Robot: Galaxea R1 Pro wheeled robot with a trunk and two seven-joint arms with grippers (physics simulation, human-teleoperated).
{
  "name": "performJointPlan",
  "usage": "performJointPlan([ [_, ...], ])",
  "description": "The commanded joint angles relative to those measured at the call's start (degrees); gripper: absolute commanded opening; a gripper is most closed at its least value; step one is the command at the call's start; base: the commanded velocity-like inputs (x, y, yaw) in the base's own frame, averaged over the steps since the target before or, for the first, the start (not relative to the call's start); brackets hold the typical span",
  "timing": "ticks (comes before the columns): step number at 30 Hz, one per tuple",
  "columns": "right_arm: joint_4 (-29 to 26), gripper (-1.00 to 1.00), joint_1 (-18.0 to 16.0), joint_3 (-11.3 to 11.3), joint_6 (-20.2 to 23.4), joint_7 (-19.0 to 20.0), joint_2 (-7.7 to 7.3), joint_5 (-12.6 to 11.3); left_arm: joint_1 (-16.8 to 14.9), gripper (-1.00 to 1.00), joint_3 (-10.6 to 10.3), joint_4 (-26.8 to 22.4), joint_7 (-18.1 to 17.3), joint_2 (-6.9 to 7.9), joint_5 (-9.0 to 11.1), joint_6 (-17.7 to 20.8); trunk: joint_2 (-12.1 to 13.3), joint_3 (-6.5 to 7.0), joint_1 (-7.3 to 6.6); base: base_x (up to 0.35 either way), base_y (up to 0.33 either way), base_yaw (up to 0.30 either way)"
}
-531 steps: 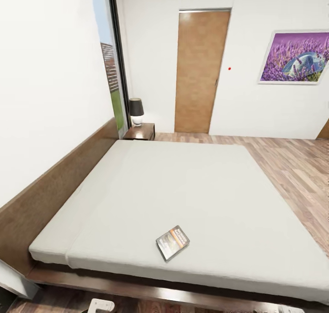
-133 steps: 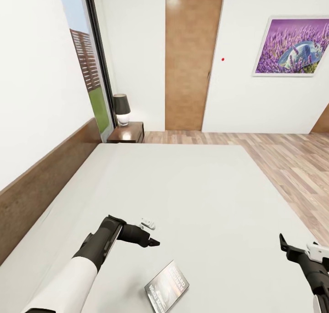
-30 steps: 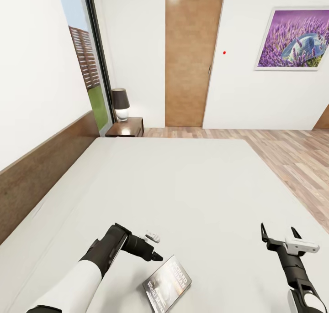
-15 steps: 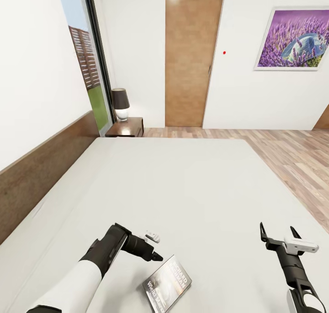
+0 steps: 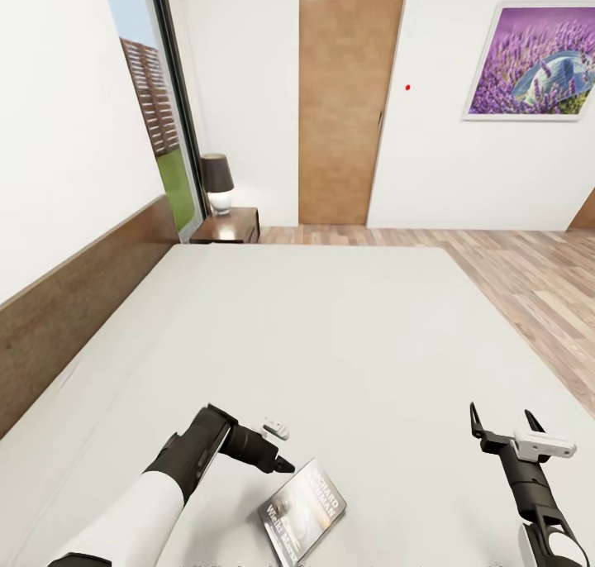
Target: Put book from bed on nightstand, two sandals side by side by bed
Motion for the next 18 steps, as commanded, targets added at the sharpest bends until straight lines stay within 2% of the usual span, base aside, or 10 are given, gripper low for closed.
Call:
performJointPlan([
  [1, 0.01, 1.00, -0.07, -0.26, -0.22, 0.19, 0.03, 0.48, -0.03, 1.00, 0.06, -0.09, -0.38, -0.02, -0.48, 0.24, -0.03, -0.14, 0.00, 0.000, 0.000, 0.000],
  [18, 0.02, 1.00, -0.08, -0.28, -0.22, 0.19, 0.03, 0.48, -0.02, 1.00, 0.06, -0.09, -0.38, -0.02, -0.46, 0.24, -0.03, -1.67, 0.00, 0.000, 0.000, 0.000],
])
